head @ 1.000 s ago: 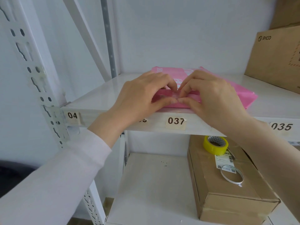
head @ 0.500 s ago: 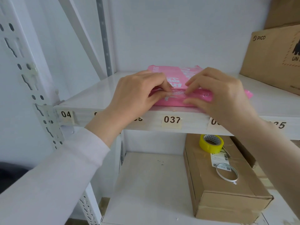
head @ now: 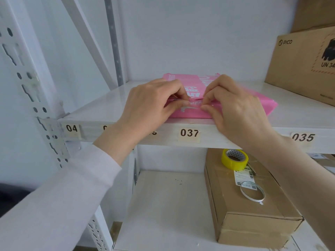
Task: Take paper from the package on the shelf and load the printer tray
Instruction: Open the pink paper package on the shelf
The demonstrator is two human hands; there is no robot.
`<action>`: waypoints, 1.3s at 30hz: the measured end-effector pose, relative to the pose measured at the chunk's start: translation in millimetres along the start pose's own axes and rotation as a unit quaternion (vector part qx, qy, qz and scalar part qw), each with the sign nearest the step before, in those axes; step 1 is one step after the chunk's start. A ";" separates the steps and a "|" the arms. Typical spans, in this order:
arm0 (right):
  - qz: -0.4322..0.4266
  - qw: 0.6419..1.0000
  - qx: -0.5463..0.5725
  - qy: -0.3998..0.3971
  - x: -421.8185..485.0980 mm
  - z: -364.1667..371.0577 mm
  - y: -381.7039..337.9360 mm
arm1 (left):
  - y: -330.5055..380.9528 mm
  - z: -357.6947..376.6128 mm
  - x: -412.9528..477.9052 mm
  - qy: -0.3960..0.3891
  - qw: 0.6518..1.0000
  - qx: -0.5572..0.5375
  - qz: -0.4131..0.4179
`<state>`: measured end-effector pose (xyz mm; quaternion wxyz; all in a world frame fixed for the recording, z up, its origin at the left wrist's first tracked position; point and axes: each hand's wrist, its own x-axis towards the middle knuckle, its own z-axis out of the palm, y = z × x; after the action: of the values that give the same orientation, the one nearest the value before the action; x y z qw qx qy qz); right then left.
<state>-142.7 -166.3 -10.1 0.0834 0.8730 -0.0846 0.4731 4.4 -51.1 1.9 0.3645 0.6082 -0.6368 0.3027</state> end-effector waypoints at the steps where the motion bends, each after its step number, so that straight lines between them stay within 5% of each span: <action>1: 0.005 1.000 -0.001 -0.001 0.2 0.6 -0.5 | 0.3 0.1 -0.3 0.001 1.000 -0.001 -0.002; 12: 0.003 0.996 0.078 0.040 1.4 4.1 -2.5 | -2.1 3.6 1.6 0.014 1.000 0.009 -0.010; 25: -0.031 0.998 0.027 -0.044 9.4 9.0 -1.1 | 3.5 3.4 5.5 -0.013 0.999 0.030 0.025; 29: -0.027 0.992 0.103 -0.061 7.3 2.7 6.5 | 4.3 0.6 9.0 -0.020 0.999 0.031 0.017; 39: -0.032 0.993 0.112 -0.003 -3.8 -7.5 18.5 | 6.3 -1.4 11.6 -0.046 0.998 0.026 -0.029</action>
<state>-155.0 -182.3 -8.0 0.0001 0.8806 -0.0036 0.4738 -1.7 -55.9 12.6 0.3273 0.6490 -0.6270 0.2801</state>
